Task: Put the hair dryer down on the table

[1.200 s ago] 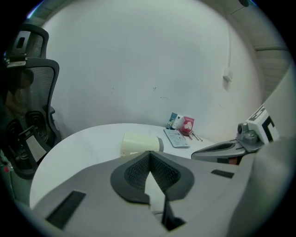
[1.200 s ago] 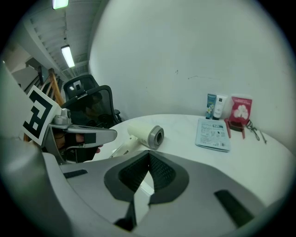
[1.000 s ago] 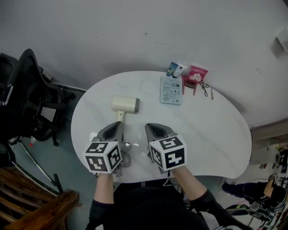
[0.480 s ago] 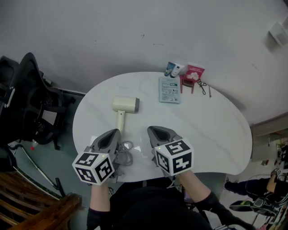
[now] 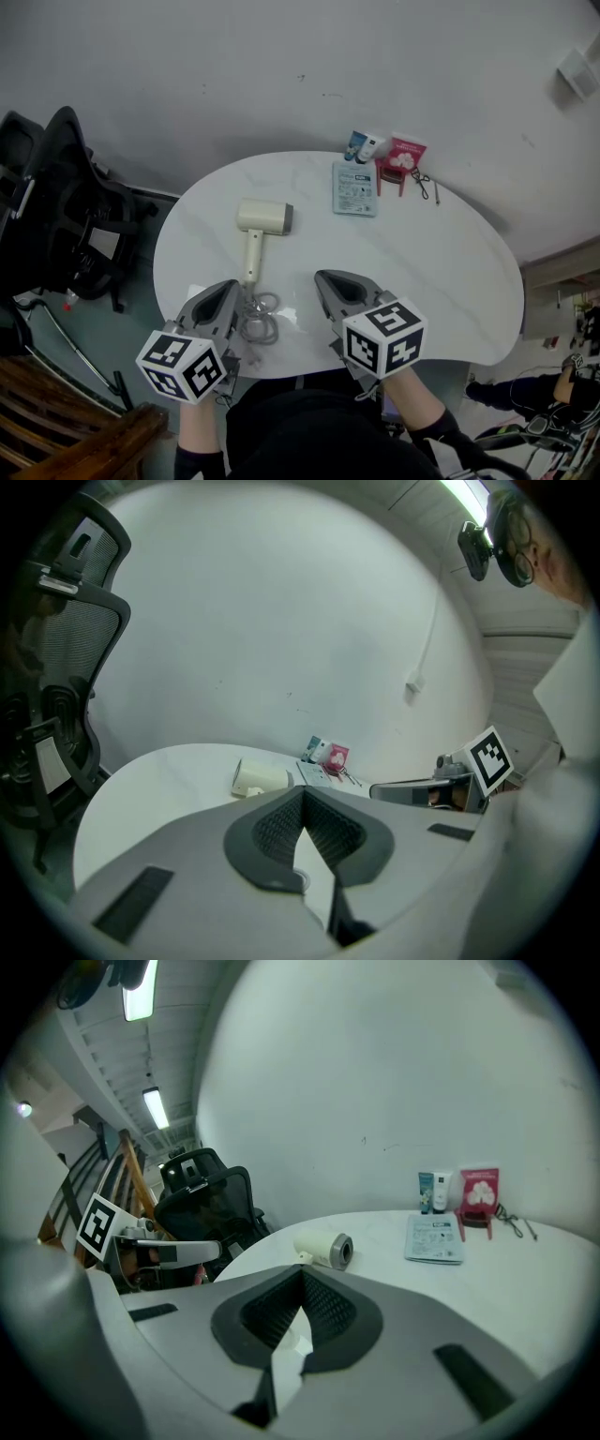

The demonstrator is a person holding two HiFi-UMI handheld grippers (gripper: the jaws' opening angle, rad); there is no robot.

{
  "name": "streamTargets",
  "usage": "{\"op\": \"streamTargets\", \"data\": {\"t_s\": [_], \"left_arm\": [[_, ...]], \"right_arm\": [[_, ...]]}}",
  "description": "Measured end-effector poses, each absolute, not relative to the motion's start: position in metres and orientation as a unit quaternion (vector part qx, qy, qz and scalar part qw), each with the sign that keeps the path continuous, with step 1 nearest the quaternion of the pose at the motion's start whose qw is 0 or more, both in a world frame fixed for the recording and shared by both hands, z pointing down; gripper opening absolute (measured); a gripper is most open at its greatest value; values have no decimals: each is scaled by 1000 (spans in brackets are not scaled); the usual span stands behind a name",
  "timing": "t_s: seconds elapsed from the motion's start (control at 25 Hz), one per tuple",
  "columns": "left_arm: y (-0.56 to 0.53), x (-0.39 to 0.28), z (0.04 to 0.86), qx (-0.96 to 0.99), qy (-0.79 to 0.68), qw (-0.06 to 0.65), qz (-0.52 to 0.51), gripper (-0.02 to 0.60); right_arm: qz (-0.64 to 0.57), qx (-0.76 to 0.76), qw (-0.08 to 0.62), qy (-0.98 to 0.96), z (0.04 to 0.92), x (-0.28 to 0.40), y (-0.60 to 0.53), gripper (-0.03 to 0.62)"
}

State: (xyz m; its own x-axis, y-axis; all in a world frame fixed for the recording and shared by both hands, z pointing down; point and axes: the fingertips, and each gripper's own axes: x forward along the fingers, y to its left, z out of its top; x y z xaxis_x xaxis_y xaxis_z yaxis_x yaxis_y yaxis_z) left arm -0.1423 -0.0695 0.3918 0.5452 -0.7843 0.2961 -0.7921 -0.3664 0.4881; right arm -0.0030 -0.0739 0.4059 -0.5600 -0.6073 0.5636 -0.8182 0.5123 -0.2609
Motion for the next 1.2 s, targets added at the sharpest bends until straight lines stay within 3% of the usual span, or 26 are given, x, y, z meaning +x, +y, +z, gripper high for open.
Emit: {"op": "streamTargets", "data": {"t_s": [1.2], "left_arm": [[-44,-172,385,826,-485,288,2,9]], "right_arm": [[233,392,199,-868,391,-12,-43,2]]}}
